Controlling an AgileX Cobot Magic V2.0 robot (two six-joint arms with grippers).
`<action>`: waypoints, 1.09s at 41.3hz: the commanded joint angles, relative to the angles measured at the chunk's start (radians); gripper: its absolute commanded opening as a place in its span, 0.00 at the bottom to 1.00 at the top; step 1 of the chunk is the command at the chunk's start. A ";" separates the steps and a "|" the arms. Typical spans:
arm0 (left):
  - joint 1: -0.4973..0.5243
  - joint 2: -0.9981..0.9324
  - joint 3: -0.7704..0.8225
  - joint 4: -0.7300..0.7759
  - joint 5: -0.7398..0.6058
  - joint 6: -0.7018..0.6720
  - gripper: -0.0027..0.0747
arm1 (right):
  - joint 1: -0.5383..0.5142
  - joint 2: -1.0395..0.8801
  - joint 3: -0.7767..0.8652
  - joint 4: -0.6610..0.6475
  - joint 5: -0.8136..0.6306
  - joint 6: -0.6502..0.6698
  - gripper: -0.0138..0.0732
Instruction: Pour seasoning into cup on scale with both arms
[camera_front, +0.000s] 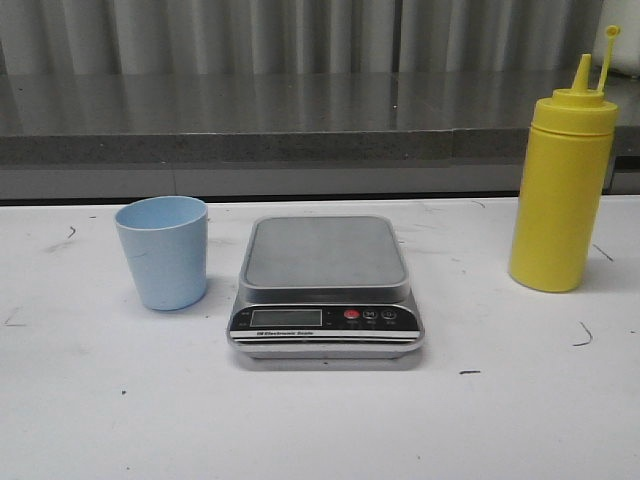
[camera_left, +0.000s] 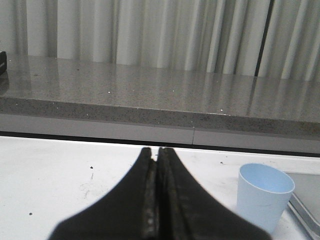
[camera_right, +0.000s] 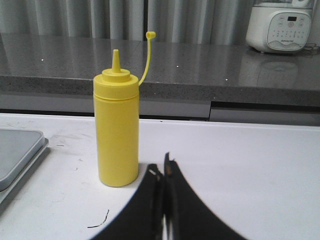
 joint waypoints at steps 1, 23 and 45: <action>-0.001 -0.015 0.024 -0.008 -0.080 -0.007 0.01 | 0.003 -0.017 -0.007 -0.013 -0.077 -0.012 0.08; -0.001 -0.015 0.024 -0.008 -0.080 -0.007 0.01 | 0.003 -0.017 -0.007 -0.013 -0.077 -0.012 0.08; -0.001 -0.015 -0.028 -0.008 -0.117 -0.007 0.01 | 0.005 -0.017 -0.036 -0.013 -0.101 -0.011 0.08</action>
